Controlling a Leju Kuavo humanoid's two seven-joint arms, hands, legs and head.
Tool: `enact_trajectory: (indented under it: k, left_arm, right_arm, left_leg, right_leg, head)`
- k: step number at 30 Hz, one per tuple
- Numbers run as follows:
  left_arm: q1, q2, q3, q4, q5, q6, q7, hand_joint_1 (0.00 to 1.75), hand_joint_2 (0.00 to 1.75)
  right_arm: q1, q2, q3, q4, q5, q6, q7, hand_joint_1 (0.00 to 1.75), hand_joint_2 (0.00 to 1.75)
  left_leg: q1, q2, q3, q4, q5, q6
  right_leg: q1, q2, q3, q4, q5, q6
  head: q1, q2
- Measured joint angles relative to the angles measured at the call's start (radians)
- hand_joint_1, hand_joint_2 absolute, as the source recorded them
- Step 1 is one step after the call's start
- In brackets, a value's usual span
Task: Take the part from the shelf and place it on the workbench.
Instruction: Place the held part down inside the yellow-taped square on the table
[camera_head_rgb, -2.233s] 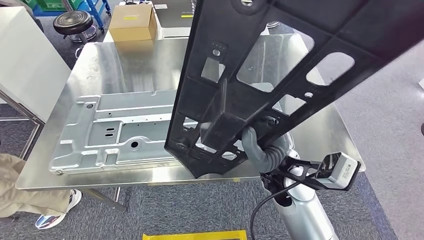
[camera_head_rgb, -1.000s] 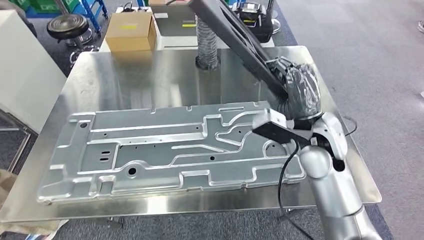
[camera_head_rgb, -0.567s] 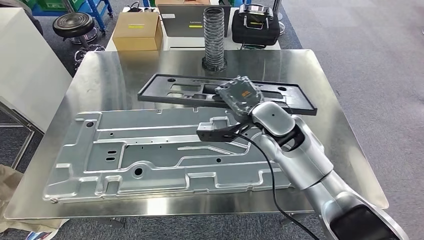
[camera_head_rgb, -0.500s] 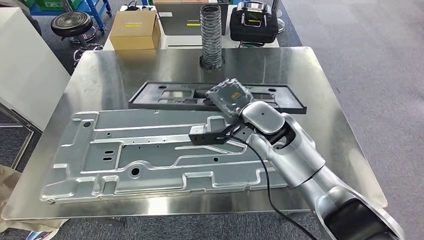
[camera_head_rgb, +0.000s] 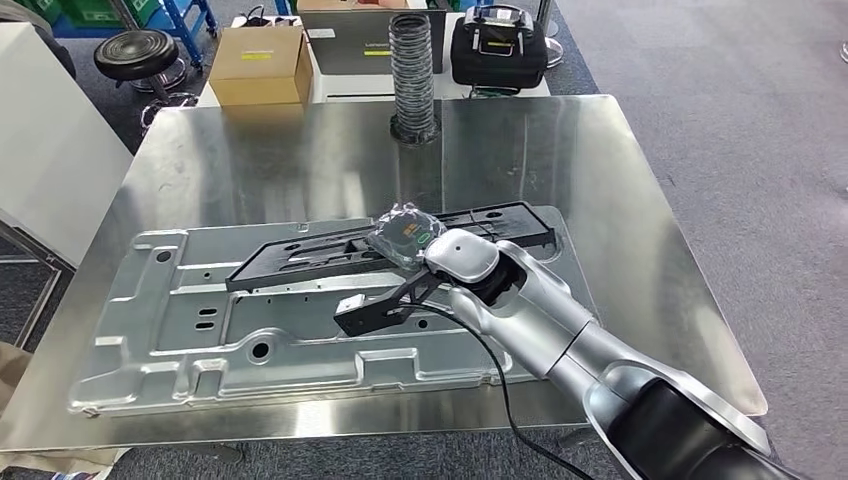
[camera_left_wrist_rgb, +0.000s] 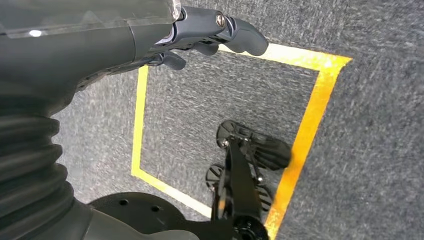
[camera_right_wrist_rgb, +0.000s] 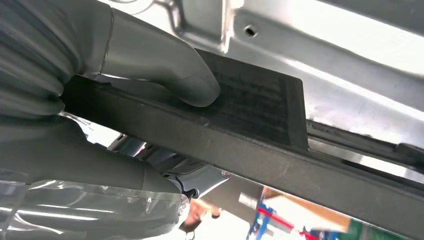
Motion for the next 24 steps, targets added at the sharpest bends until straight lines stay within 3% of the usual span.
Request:
enact_trajectory:
  k: [2, 4, 5, 7, 8, 9, 10, 11, 13, 15, 17, 19, 20, 23, 24]
  left_arm:
    - [0.002, -0.002, -0.006, 0.000, 0.003, 0.000, -0.001, 0.00, 1.75]
    - [0.003, -0.003, -0.011, 0.000, 0.004, 0.000, -0.004, 0.00, 1.75]
    - [0.003, -0.004, -0.013, 0.000, 0.005, 0.000, -0.007, 0.00, 1.75]
    - [0.003, -0.004, -0.016, 0.000, 0.007, 0.000, -0.013, 0.00, 1.75]
    - [0.003, -0.004, -0.017, 0.000, 0.007, -0.001, -0.016, 0.00, 1.75]
    - [0.003, -0.004, -0.018, 0.000, 0.008, -0.001, -0.020, 0.00, 1.75]
    - [0.004, -0.004, -0.020, 0.000, 0.007, -0.002, -0.024, 0.00, 1.75]
    - [0.004, -0.004, -0.023, 0.000, 0.006, -0.003, -0.031, 0.00, 1.75]
    - [0.003, -0.006, -0.029, 0.000, 0.003, -0.006, -0.049, 0.00, 1.75]
    - [0.002, -0.009, -0.035, 0.000, 0.002, -0.009, -0.064, 0.00, 1.75]
    - [0.002, -0.009, -0.038, 0.000, 0.002, -0.013, -0.074, 0.00, 1.75]
    - [0.003, -0.009, -0.040, 0.000, 0.003, -0.018, -0.084, 0.00, 1.75]
    - [0.002, -0.009, -0.040, 0.000, 0.003, -0.020, -0.088, 0.00, 1.75]
    - [0.004, -0.008, -0.041, 0.000, 0.004, -0.021, -0.094, 0.00, 1.75]
    - [0.006, -0.008, -0.041, 0.000, 0.005, -0.020, -0.094, 0.00, 1.75]
  right_arm:
    - [0.000, 0.000, 0.011, 0.005, -0.011, 0.002, 0.028, 1.75, 1.75]
    - [0.000, 0.001, 0.019, 0.007, -0.020, -0.001, 0.054, 1.75, 1.75]
    - [0.000, 0.001, 0.022, 0.009, -0.022, -0.005, 0.065, 1.75, 1.75]
    - [0.002, 0.001, 0.027, 0.019, -0.023, -0.016, 0.085, 1.75, 1.75]
    - [0.004, 0.000, 0.030, 0.025, -0.023, -0.022, 0.092, 1.75, 1.75]
    - [0.007, 0.000, 0.033, 0.032, -0.023, -0.028, 0.099, 1.75, 1.75]
    - [0.009, 0.001, 0.036, 0.037, -0.023, -0.033, 0.105, 1.75, 1.75]
    - [0.010, 0.001, 0.038, 0.042, -0.023, -0.039, 0.110, 1.75, 1.75]
    - [0.010, 0.002, 0.040, 0.048, -0.023, -0.049, 0.117, 1.75, 1.75]
    - [0.011, 0.005, 0.040, 0.054, -0.023, -0.056, 0.122, 0.87, 0.87]
    - [0.014, 0.006, 0.040, 0.058, -0.023, -0.060, 0.126, 0.00, 0.00]
    - [0.015, 0.007, 0.040, 0.061, -0.024, -0.065, 0.128, 0.00, 0.00]
    - [0.016, 0.008, 0.040, 0.061, -0.024, -0.069, 0.128, 0.00, 0.00]
    - [0.024, 0.009, 0.040, 0.062, -0.026, -0.074, 0.128, 0.00, 0.00]
    - [0.030, 0.009, 0.040, 0.063, -0.027, -0.075, 0.128, 0.00, 0.00]
  left_leg:
    - [-0.001, 0.000, 0.001, -0.004, 0.001, 0.013]
    - [0.001, 0.001, 0.003, -0.008, 0.004, 0.026]
    - [0.002, 0.001, 0.004, -0.011, 0.006, 0.031]
    - [0.002, 0.002, 0.004, -0.011, 0.005, 0.036]
    - [0.001, 0.002, 0.004, -0.010, 0.005, 0.037]
    - [0.001, 0.001, 0.004, -0.010, 0.005, 0.037]
    - [0.001, 0.000, 0.004, -0.009, 0.005, 0.037]
    - [0.000, 0.000, 0.005, -0.008, 0.004, 0.037]
    - [-0.003, -0.001, 0.005, -0.007, 0.002, 0.034]
    - [-0.006, -0.001, 0.004, -0.007, 0.001, 0.027]
    - [-0.007, 0.000, 0.006, -0.011, 0.002, 0.016]
    - [-0.007, 0.001, 0.001, 0.007, -0.014, 0.006]
    - [-0.007, 0.002, -0.014, 0.043, -0.037, 0.002]
    - [-0.004, 0.002, -0.100, 0.232, -0.126, -0.007]
    - [-0.003, 0.002, -0.117, 0.268, -0.133, -0.009]
  right_leg:
    - [0.001, 0.000, -0.001, -0.001, 0.000, 0.009]
    - [-0.002, 0.000, -0.013, 0.029, -0.022, 0.020]
    - [-0.003, -0.001, -0.032, 0.072, -0.047, 0.025]
    - [-0.006, -0.001, -0.097, 0.210, -0.111, 0.031]
    - [-0.006, -0.001, -0.126, 0.268, -0.129, 0.032]
    - [-0.006, -0.001, -0.142, 0.297, -0.130, 0.032]
    - [-0.006, -0.001, -0.136, 0.280, -0.110, 0.029]
    - [-0.005, -0.001, -0.113, 0.226, -0.076, 0.025]
    - [0.000, -0.002, -0.044, 0.078, -0.011, 0.011]
    - [0.005, -0.003, -0.012, 0.004, 0.009, 0.002]
    - [0.005, -0.003, -0.010, -0.004, 0.010, -0.002]
    - [-0.001, -0.003, -0.003, -0.016, 0.016, -0.009]
    - [-0.005, -0.003, 0.001, -0.022, 0.019, -0.013]
    - [-0.005, -0.005, 0.004, -0.024, 0.019, -0.018]
    - [-0.005, -0.004, 0.004, -0.023, 0.019, -0.018]
  head:
    - [0.000, 0.000]
    - [0.003, 0.000]
    - [0.004, 0.000]
    - [0.007, 0.000]
    - [0.007, 0.000]
    - [0.007, 0.000]
    - [0.007, 0.000]
    - [0.007, 0.000]
    - [0.006, 0.000]
    - [0.006, 0.000]
    - [0.006, 0.000]
    - [0.005, 0.000]
    - [0.004, 0.000]
    - [0.002, 0.000]
    - [0.002, 0.000]
